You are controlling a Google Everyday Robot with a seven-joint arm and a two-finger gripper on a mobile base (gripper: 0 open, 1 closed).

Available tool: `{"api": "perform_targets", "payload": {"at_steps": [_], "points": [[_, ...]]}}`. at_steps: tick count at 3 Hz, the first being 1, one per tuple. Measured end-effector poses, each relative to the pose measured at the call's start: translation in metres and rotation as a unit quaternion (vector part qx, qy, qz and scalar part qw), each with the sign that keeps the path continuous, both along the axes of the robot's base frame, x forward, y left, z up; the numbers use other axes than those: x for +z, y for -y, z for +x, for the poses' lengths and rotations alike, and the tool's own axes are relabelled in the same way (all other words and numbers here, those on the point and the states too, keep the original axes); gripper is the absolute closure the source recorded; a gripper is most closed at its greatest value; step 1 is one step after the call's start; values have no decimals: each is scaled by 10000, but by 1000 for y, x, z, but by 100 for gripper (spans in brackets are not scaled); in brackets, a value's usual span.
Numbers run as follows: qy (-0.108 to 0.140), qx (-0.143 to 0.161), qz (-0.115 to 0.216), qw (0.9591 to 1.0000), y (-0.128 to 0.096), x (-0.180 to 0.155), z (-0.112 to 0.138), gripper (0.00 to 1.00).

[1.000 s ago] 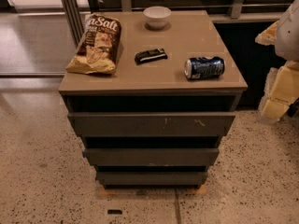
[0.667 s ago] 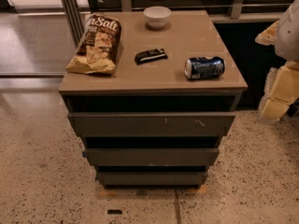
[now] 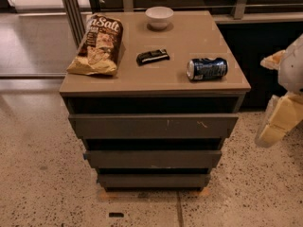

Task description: Open bottom drawer

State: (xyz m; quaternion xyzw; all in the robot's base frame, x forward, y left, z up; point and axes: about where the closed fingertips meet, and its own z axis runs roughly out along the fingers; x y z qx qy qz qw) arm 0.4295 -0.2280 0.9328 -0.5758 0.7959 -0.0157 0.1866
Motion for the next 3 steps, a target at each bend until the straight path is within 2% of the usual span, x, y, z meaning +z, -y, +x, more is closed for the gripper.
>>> {"api": "perform_targets", "payload": {"at_steps": [1,2,3], "points": [[-325,-424,1048,9931,20,-95,-18,0],[55,-590,2203,9736,22,-148,10,0],[402,-623,3084,9484,18,-171,61,0]]}}
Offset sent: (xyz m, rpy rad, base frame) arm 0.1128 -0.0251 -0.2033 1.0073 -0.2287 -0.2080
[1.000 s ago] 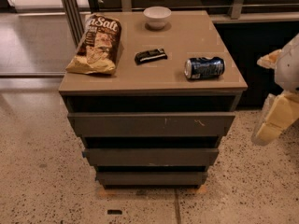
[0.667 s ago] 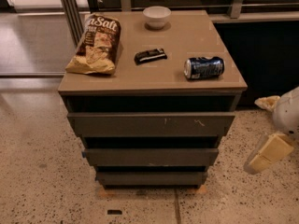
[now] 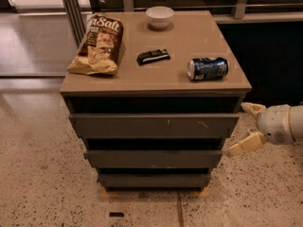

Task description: Open bottom drawer

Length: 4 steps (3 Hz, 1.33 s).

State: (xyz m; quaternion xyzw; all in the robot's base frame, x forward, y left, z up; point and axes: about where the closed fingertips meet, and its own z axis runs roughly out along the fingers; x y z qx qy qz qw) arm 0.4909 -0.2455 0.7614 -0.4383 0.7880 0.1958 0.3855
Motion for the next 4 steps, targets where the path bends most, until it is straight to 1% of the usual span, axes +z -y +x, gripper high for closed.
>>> {"api": "perform_targets", "payload": {"at_steps": [1,3,4], "points": [[-127,3,212,9997,-1,-20,5,19],[-111,9,192,9998,-1,-18,4,65],[-103,-10,214,9997,-3,-22,5,88]]}}
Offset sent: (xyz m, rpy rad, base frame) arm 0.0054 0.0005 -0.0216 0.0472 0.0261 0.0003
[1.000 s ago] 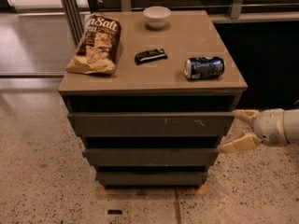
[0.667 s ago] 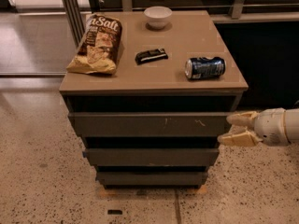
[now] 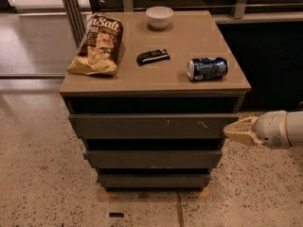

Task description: Open bottom drawer

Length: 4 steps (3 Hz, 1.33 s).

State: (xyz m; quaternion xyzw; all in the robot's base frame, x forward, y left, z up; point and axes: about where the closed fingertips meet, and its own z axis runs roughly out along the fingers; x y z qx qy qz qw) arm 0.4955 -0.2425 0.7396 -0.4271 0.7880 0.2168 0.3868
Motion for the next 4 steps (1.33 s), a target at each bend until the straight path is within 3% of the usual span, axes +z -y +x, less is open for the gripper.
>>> {"api": "perform_targets", "payload": {"at_steps": [1,2,3,4], "points": [[161,-199,-38,9997,-1,-20,0,100],[295,-411,48,9987,-19,-77,-12,100],[188,-555,175,9981,-47,-159,-17,100],[282,-921,97,9953,-37,-177,-3,100]]}}
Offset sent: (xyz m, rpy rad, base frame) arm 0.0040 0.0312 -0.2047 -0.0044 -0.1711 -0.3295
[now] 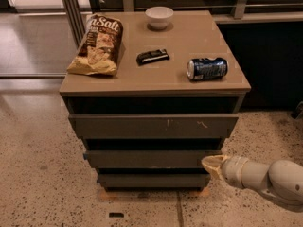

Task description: Open bottom drawer

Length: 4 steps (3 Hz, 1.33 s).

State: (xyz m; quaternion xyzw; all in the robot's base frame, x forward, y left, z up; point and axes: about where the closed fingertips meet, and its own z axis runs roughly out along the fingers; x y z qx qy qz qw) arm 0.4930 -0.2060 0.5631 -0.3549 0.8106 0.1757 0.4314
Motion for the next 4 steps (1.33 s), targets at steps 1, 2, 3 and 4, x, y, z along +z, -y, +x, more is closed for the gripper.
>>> {"api": "perform_targets", "payload": {"at_steps": [1,2,3,4], "points": [[5,1,-6,10000,0,1,0,100],[-168,-338,79,9993,3,-21,-9,100],[-575,-755,461,9944,9,-75,-20,100],[-1146,-1062,832,9842,6,-137,-28,100]]}}
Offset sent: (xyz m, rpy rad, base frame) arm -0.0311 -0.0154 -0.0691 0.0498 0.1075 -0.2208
